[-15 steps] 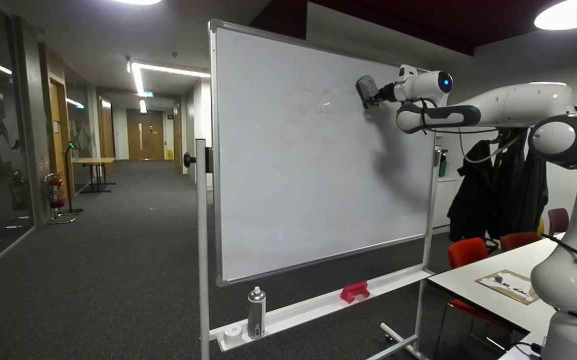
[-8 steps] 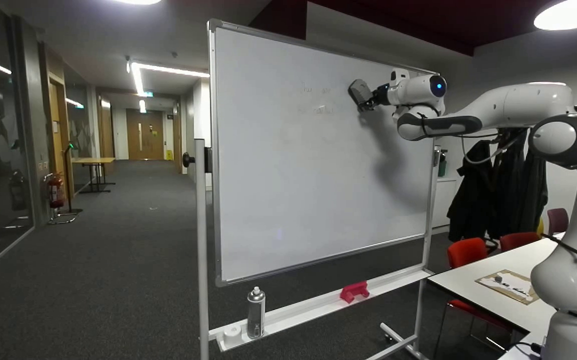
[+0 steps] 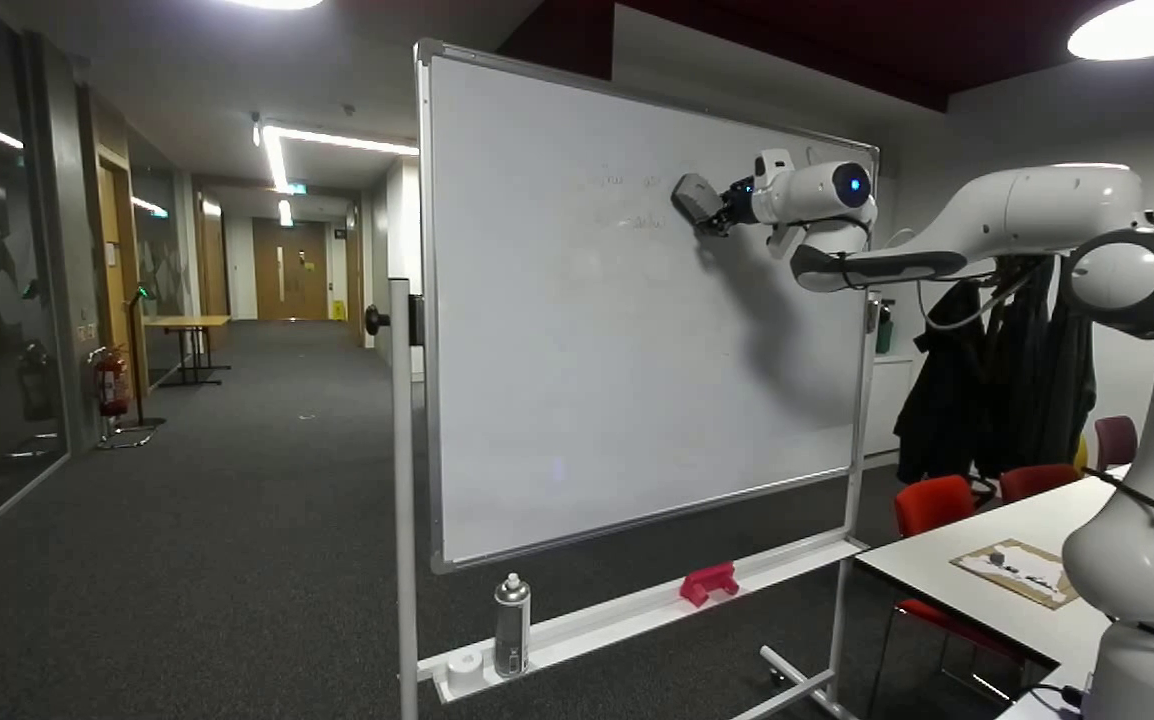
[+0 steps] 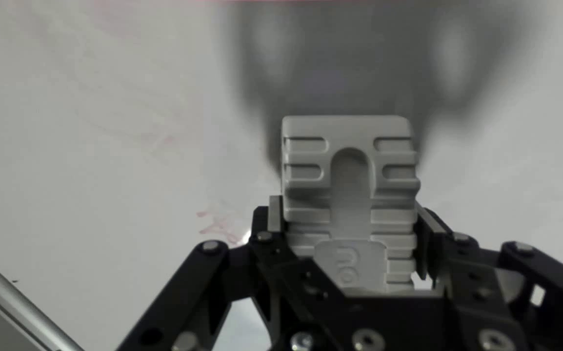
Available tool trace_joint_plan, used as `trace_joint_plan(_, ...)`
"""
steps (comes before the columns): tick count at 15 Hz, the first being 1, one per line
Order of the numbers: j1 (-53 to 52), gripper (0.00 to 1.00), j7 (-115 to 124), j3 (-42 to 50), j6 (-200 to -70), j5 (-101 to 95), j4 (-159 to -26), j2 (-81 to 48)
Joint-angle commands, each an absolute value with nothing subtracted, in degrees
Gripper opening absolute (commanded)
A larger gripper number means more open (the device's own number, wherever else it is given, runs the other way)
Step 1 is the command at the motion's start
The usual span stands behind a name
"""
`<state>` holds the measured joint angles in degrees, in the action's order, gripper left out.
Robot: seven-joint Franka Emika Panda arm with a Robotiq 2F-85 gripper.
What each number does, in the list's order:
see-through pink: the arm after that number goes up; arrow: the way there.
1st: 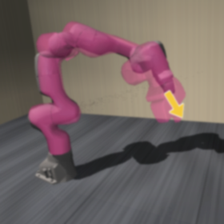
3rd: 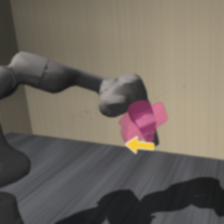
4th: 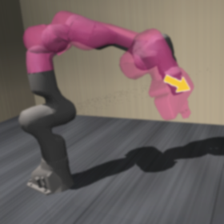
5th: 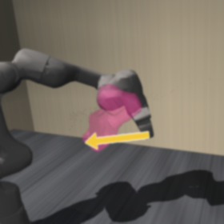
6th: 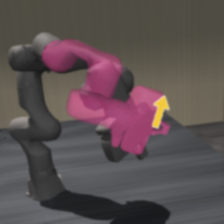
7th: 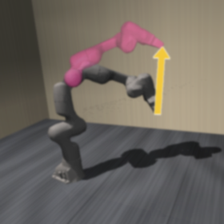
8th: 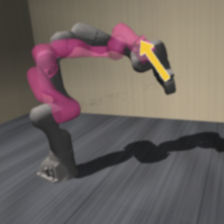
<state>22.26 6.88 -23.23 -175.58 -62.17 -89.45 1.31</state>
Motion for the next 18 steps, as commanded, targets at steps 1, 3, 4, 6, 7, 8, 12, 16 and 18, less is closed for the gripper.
trace_joint_plan(1,21.3,0.35,13.1,-25.1,-174.3,-71.6,-89.6,-0.3)
trace_joint_plan(3,21.0,0.35,16.0,-25.7,-173.6,-75.5,-89.3,-0.8)
trace_joint_plan(4,20.9,0.35,16.9,-25.9,-173.2,-76.5,-89.0,-1.0)
trace_joint_plan(6,21.2,0.35,17.6,-25.8,-172.2,-75.9,-87.7,-1.3)
trace_joint_plan(7,21.5,0.35,16.9,-25.6,-171.5,-74.0,-87.4,-1.2)
trace_joint_plan(8,21.6,0.35,16.4,-25.3,-171.0,-72.5,-87.2,-1.0)
trace_joint_plan(12,22.6,0.35,14.4,-24.0,-170.0,-62.7,-85.9,-0.6)
trace_joint_plan(16,23.2,0.35,12.0,-21.9,-168.9,-51.6,-84.4,-0.8)
trace_joint_plan(18,23.6,0.35,10.7,-20.9,-168.3,-47.1,-83.5,-1.0)
